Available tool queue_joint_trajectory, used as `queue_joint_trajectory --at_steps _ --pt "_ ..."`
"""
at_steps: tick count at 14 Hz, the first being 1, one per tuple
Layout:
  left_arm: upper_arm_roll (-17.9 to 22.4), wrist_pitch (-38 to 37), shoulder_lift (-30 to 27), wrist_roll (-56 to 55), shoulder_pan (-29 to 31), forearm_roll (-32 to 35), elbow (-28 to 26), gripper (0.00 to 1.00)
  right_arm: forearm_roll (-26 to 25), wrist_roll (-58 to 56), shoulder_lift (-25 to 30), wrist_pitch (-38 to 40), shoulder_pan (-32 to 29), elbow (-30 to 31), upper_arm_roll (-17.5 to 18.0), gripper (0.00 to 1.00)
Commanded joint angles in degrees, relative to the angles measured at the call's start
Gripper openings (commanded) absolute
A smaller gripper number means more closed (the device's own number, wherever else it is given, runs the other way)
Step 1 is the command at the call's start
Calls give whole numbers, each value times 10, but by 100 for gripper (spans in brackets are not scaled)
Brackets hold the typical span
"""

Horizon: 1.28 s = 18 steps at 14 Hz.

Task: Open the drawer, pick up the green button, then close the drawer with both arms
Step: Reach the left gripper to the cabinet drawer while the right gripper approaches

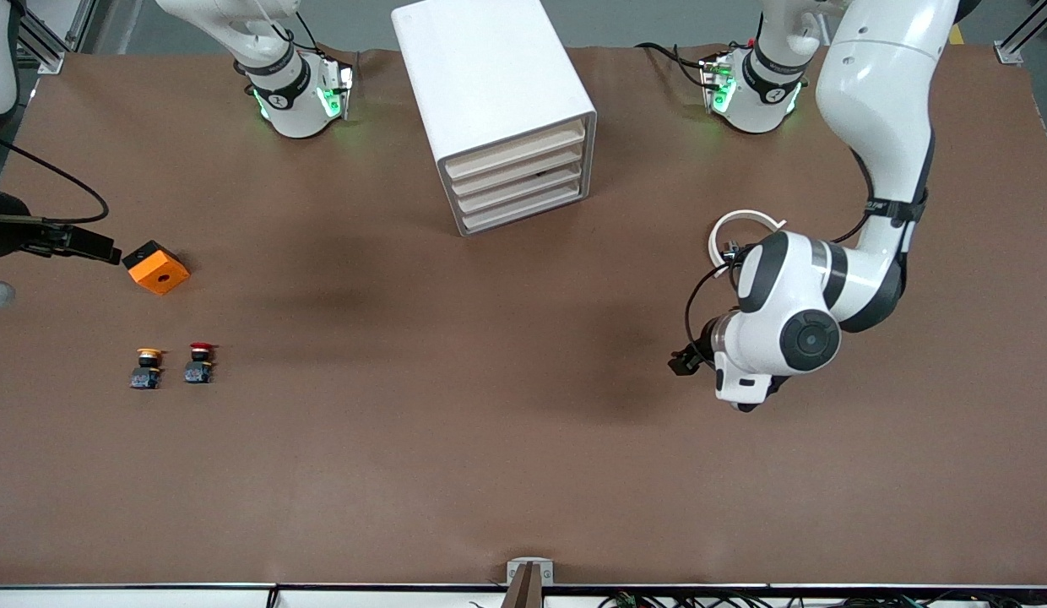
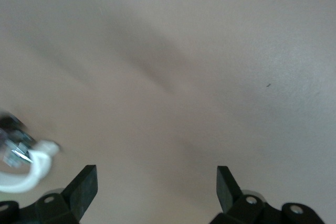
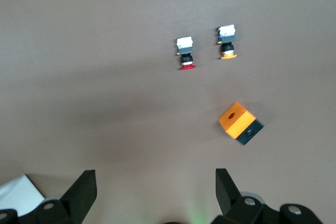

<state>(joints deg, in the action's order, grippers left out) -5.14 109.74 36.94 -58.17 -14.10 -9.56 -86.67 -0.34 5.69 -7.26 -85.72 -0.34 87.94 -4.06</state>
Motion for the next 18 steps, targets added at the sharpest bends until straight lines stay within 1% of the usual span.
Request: queue_joint_trajectory --at_steps 1,2,4,5,6,8,10,13,16,18 --pt "-12 -12 34 -66 4 -56 34 100 2 115 6 11 49 -6 2 100" --pt "-12 -13 38 -89 1 -81 33 100 3 159 6 11 63 -6 2 100" --pt "-12 -16 53 -139 -3 -131 33 100 3 263 6 10 111 -6 2 100" --pt "-12 -29 60 -157 -3 -150 33 100 3 300 5 10 131 -5 3 100" --pt "-12 -57 67 -177 -3 -177 34 100 10 333 4 9 152 -4 3 100" --pt "-12 -103 76 -230 -4 -226 34 100 46 395 2 -1 176 -4 2 100" --pt "-23 -147 86 -311 -6 -239 34 100 55 464 -1 -34 205 -4 2 100" --pt "-36 -219 105 -434 -6 -272 34 100 55 531 -14 -56 243 -4 2 100" --pt "-37 -243 122 -519 -7 -325 34 100 55 577 -22 -73 264 -4 2 100" --pt "-36 -250 137 -549 -8 -359 34 100 51 611 -34 -76 279 -5 2 100"
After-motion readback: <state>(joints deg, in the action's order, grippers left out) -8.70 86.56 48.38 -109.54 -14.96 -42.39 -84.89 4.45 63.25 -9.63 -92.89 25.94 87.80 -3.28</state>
